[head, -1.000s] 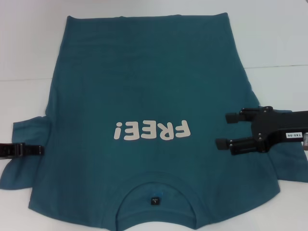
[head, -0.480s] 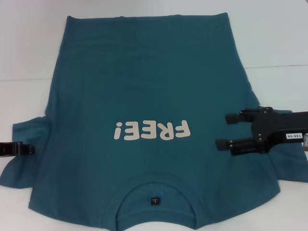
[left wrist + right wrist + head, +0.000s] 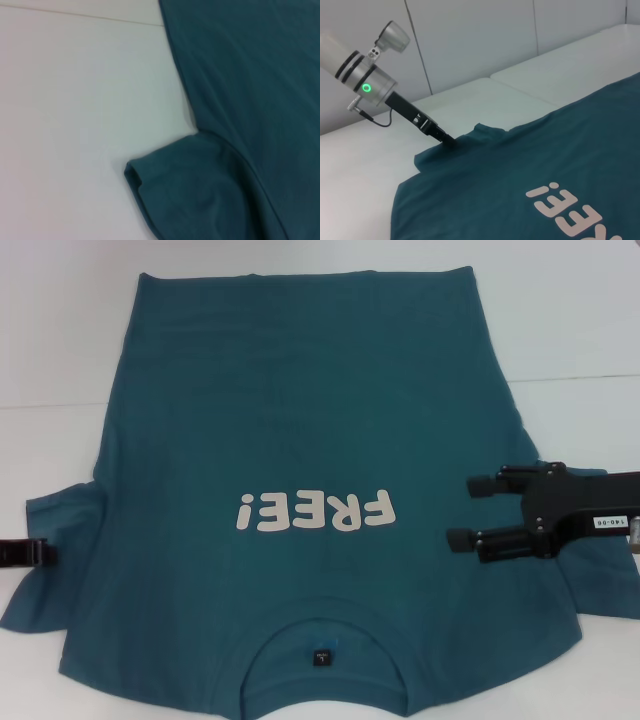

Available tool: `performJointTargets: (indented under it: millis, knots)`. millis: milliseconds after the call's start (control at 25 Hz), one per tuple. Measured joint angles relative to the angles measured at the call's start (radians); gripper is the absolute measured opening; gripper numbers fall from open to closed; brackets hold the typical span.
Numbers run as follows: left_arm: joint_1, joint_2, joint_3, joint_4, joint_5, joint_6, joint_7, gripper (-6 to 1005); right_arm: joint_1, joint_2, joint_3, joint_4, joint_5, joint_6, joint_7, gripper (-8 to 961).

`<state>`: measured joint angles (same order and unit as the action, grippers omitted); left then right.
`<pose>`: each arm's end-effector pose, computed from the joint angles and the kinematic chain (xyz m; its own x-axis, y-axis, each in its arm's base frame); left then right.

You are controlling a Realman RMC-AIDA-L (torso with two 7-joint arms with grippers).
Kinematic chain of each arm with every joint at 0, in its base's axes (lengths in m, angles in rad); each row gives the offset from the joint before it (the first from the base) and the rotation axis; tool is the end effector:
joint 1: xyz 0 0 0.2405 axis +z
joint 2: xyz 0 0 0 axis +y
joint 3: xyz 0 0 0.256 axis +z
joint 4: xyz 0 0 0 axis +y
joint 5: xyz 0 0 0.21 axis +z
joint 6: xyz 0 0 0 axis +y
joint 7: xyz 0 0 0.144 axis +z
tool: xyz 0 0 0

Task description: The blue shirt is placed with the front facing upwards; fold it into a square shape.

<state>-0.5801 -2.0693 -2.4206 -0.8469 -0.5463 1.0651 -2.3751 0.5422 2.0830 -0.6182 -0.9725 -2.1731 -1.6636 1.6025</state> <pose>-0.3307 0.3846 0.0443 0.3896 0.8310 0.3971 0.8527 -0.1625 -0.4966 0.2506 0.3423 0.0511 0.8503 -0.3597 -0.3842 -0.4618 -0.8601 -0.2167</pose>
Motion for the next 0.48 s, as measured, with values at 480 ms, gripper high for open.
performJointTargets:
  millis: [480]
  knots:
    - [0.014,-0.023,0.001,-0.089,-0.001,0.034,0.003,33,-0.01,0.0,0.023,-0.012,0.033,0.0,0.024,945]
